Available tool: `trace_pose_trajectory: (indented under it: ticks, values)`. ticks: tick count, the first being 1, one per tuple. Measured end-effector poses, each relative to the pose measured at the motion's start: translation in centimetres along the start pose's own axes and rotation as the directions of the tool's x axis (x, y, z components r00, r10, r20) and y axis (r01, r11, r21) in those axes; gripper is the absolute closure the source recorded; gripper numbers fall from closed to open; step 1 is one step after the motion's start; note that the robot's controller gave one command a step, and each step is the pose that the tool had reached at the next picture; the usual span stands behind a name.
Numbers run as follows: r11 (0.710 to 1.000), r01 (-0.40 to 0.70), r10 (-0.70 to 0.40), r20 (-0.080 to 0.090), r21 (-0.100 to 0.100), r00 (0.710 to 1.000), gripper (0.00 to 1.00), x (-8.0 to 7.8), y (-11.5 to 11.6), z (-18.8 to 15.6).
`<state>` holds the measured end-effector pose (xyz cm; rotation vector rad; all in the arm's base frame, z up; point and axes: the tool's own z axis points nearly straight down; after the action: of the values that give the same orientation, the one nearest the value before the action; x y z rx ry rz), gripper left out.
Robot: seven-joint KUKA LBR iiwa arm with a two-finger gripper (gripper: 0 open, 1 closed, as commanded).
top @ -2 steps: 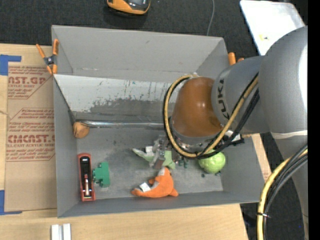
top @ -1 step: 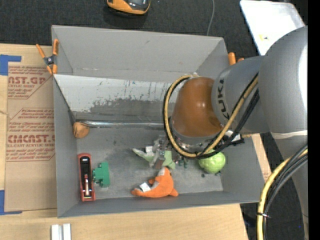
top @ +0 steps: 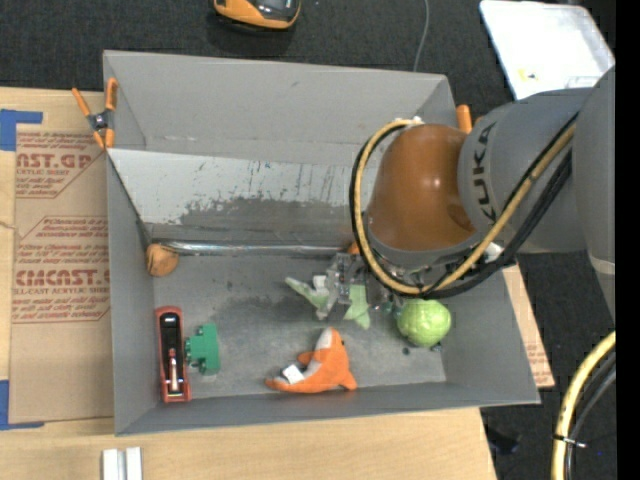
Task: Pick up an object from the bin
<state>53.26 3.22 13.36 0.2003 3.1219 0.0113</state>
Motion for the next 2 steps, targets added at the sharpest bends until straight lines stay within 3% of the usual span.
trace_pose_trajectory:
  ticks: [1,2]
  values:
    - [1.0,-0.003,0.003,0.002,-0.002,1.0,1.0,0.7,0.5,-4.7]
    - [1.0,0.009,-0.009,0.008,-0.001,1.0,1.0,2.0,0.7,3.4]
